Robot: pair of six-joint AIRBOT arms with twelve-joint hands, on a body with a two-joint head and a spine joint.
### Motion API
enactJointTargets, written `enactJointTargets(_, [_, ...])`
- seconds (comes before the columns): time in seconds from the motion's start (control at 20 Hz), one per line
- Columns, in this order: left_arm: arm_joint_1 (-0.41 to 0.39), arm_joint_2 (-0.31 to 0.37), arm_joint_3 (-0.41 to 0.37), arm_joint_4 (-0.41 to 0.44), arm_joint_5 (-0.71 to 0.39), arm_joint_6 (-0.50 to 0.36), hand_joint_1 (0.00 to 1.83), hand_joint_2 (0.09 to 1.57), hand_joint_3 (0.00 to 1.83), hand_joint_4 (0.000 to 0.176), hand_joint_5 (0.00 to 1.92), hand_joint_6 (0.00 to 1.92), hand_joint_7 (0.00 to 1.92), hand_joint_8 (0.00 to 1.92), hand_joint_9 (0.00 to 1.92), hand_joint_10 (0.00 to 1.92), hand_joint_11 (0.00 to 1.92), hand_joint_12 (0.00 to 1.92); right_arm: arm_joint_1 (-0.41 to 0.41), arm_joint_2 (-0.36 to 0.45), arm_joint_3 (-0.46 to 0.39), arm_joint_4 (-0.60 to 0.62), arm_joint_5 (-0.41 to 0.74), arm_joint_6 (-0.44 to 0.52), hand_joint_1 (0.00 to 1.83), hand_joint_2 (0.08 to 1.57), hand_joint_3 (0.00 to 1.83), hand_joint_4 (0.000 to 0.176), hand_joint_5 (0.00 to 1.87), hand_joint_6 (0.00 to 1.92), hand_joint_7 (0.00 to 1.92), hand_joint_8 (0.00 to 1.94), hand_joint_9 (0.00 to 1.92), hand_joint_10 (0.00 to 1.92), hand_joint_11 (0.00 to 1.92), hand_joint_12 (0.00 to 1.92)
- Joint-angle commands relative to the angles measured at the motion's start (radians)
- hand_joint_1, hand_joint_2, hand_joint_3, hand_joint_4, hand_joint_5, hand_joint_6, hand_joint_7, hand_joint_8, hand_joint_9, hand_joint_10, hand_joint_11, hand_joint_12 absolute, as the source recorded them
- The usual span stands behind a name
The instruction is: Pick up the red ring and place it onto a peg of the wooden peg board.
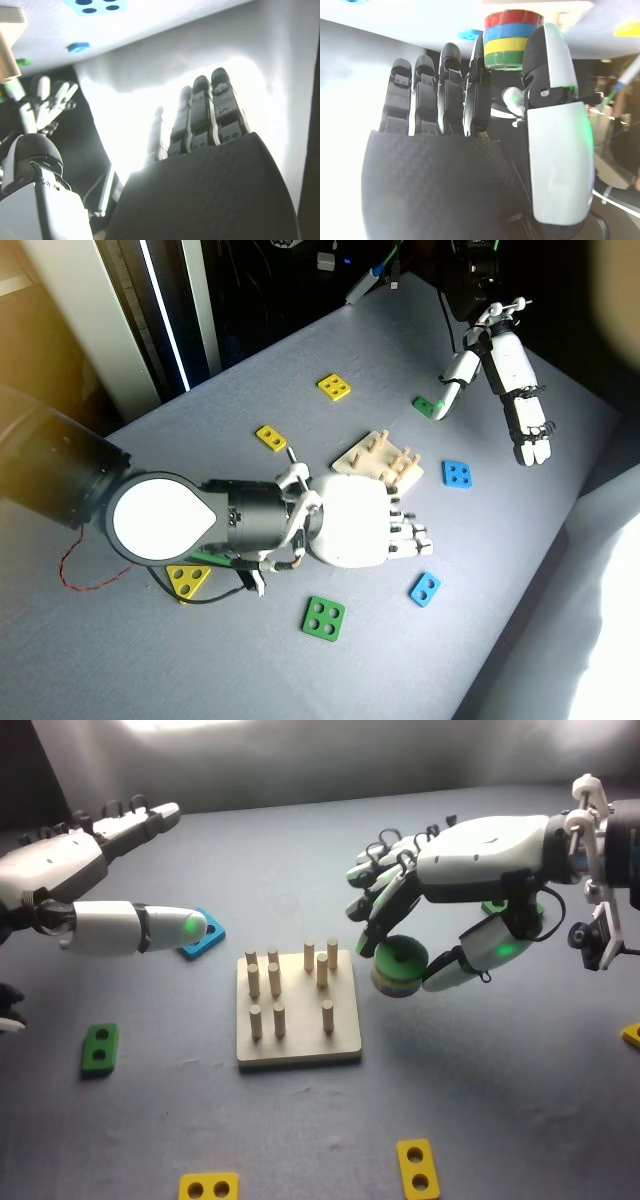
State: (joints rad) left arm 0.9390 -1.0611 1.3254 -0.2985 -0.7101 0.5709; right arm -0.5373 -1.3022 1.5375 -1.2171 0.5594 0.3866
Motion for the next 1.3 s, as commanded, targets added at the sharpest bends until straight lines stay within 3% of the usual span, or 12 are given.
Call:
enactJointTargets(0.0, [-0.003,0.005,0.009,-0.012,-0.114,-0.006,0.36,0.97,0.01,0.136,0.00,0.00,0.00,0.00,0.00,0.00,0.00,0.00,0.033,0.003,-0.015,0.062,0.080,-0.003,1.12,1.19,0.00,0.000,0.84,1.21,0.37,0.00,0.06,0.00,0.00,0.00])
enactJointTargets(0.15, [0.000,0.003,0.012,-0.017,-0.111,-0.006,0.35,0.96,0.01,0.122,0.00,0.00,0.00,0.00,0.00,0.00,0.00,0.00,0.049,0.004,-0.046,0.062,0.106,-0.024,1.10,1.18,0.00,0.000,0.86,1.19,0.39,0.01,0.10,0.01,0.02,0.01])
enactJointTargets(0.25, [0.000,0.000,0.014,-0.017,-0.108,-0.006,0.34,0.94,0.00,0.130,0.00,0.00,0.00,0.00,0.00,0.00,0.00,0.00,0.057,0.004,-0.064,0.059,0.113,-0.038,1.07,1.16,0.00,0.000,0.88,1.16,0.44,0.01,0.18,0.01,0.00,0.37])
enactJointTargets(0.4, [0.000,-0.001,0.014,-0.017,-0.107,-0.006,0.33,0.95,0.00,0.112,0.00,0.00,0.00,0.00,0.00,0.00,0.00,0.00,0.075,-0.001,-0.081,0.033,0.117,-0.039,1.08,1.17,0.00,0.000,0.87,1.18,0.48,0.01,0.19,0.00,0.00,0.49])
enactJointTargets(0.5, [0.000,-0.002,0.014,-0.017,-0.106,-0.006,0.35,0.95,0.00,0.131,0.00,0.00,0.00,0.00,0.00,0.00,0.00,0.00,0.081,-0.009,-0.083,0.019,0.118,-0.038,1.08,1.17,0.00,0.000,0.88,1.16,0.48,0.01,0.17,0.00,0.00,0.46])
enactJointTargets(0.55, [-0.001,-0.002,0.015,-0.017,-0.106,-0.006,0.34,0.96,0.00,0.119,0.00,0.00,0.00,0.00,0.00,0.00,0.00,0.00,0.084,-0.014,-0.083,0.011,0.119,-0.038,1.11,1.15,0.00,0.000,0.92,1.10,0.49,0.01,0.19,0.01,0.00,0.54])
enactJointTargets(0.6, [-0.003,-0.002,0.015,-0.017,-0.106,-0.006,0.34,0.95,0.00,0.127,0.00,0.00,0.00,0.00,0.00,0.00,0.00,0.00,0.086,-0.018,-0.083,0.007,0.118,-0.038,1.11,1.14,0.00,0.000,0.93,1.09,0.49,0.00,0.19,0.00,0.00,0.57])
enactJointTargets(0.8, [-0.008,-0.004,0.018,-0.015,-0.106,-0.006,0.34,0.93,0.00,0.120,0.00,0.00,0.00,0.00,0.00,0.00,0.00,0.00,0.094,-0.034,-0.083,-0.018,0.119,-0.028,1.14,1.14,0.00,0.000,0.92,1.10,0.50,0.00,0.22,0.01,0.00,0.50])
enactJointTargets(1.0, [-0.018,-0.006,0.023,-0.012,-0.104,-0.006,0.34,0.92,0.00,0.145,0.00,0.00,0.00,0.00,0.00,0.00,0.00,0.00,0.097,-0.046,-0.083,-0.041,0.121,-0.014,1.14,1.14,0.00,0.000,0.93,1.08,0.51,0.00,0.23,0.00,0.00,0.64])
enactJointTargets(1.1, [-0.025,-0.008,0.024,-0.006,-0.101,-0.006,0.34,0.93,0.00,0.147,0.00,0.00,0.00,0.00,0.00,0.00,0.00,0.00,0.097,-0.047,-0.082,-0.047,0.117,-0.014,1.14,1.14,0.00,0.000,0.93,1.08,0.52,0.00,0.23,0.00,0.00,0.56])
enactJointTargets(1.15, [-0.026,-0.009,0.024,-0.006,-0.101,-0.006,0.35,0.91,0.00,0.161,0.00,0.00,0.00,0.00,0.00,0.00,0.00,0.00,0.097,-0.048,-0.082,-0.051,0.112,-0.014,1.13,1.14,0.00,0.000,0.93,1.08,0.51,0.00,0.21,0.02,0.00,0.33])
enactJointTargets(1.25, [-0.027,-0.010,0.024,-0.006,-0.101,-0.006,0.34,0.91,0.00,0.136,0.00,0.00,0.00,0.00,0.00,0.00,0.00,0.00,0.097,-0.050,-0.082,-0.058,0.104,-0.014,1.13,1.14,0.00,0.000,0.93,1.09,0.51,0.00,0.20,0.01,0.00,0.24])
